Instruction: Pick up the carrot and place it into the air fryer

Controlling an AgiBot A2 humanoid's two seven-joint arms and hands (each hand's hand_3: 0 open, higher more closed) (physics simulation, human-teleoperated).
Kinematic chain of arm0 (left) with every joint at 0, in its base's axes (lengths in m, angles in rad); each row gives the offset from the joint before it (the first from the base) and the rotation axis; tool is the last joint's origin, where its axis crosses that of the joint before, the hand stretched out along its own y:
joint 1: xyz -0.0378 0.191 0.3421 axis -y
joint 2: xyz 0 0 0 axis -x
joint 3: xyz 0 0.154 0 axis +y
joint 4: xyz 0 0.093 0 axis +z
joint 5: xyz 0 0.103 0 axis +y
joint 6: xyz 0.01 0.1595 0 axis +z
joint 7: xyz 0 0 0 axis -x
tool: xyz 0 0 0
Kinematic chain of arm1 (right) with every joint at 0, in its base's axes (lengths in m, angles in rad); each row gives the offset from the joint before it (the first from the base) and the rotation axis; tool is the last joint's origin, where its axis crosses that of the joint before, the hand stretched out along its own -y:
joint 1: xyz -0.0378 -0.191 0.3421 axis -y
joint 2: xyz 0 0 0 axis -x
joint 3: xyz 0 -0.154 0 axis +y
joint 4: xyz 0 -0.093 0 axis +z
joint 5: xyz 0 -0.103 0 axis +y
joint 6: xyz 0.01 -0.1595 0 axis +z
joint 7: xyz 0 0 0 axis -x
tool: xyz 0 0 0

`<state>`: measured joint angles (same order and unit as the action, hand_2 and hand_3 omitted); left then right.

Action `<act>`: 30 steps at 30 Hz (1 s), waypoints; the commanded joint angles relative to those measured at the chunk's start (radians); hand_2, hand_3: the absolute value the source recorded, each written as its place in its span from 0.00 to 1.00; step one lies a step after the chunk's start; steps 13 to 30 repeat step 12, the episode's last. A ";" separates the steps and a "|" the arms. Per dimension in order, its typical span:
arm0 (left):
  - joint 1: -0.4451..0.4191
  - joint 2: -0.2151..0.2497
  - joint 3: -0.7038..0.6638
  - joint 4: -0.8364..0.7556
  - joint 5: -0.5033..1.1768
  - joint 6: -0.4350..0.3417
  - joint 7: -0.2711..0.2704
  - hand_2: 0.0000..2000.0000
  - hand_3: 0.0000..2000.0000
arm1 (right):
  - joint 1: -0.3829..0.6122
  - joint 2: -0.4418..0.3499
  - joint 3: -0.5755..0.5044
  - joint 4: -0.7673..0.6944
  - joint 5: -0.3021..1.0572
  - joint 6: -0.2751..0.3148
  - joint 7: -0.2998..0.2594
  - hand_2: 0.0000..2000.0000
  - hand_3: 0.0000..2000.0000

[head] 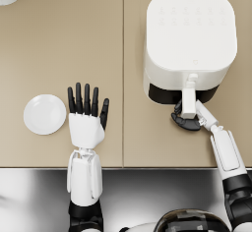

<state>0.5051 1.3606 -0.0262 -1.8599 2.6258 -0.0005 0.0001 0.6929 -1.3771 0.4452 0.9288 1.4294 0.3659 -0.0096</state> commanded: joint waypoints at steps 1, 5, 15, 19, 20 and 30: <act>-0.002 0.000 -0.002 0.000 0.000 0.000 0.000 0.00 0.00 | 0.002 0.003 0.006 0.000 0.000 -0.001 0.001 1.00 1.00; -0.005 0.000 -0.006 -0.001 0.000 0.000 0.000 0.00 0.00 | 0.005 0.008 0.017 0.001 0.001 -0.010 0.002 1.00 1.00; -0.006 0.000 -0.007 -0.001 0.000 0.000 0.000 0.00 0.00 | 0.006 0.010 0.021 0.002 0.001 -0.012 0.000 1.00 1.00; -0.006 0.000 -0.007 -0.001 0.000 0.000 0.000 0.00 0.00 | 0.006 0.010 0.021 0.002 0.001 -0.012 0.000 1.00 1.00; -0.006 0.000 -0.007 -0.001 0.000 0.000 0.000 0.00 0.00 | 0.006 0.010 0.021 0.002 0.001 -0.012 0.000 1.00 1.00; -0.006 0.000 -0.007 -0.001 0.000 0.000 0.000 0.00 0.00 | 0.006 0.010 0.021 0.002 0.001 -0.012 0.000 1.00 1.00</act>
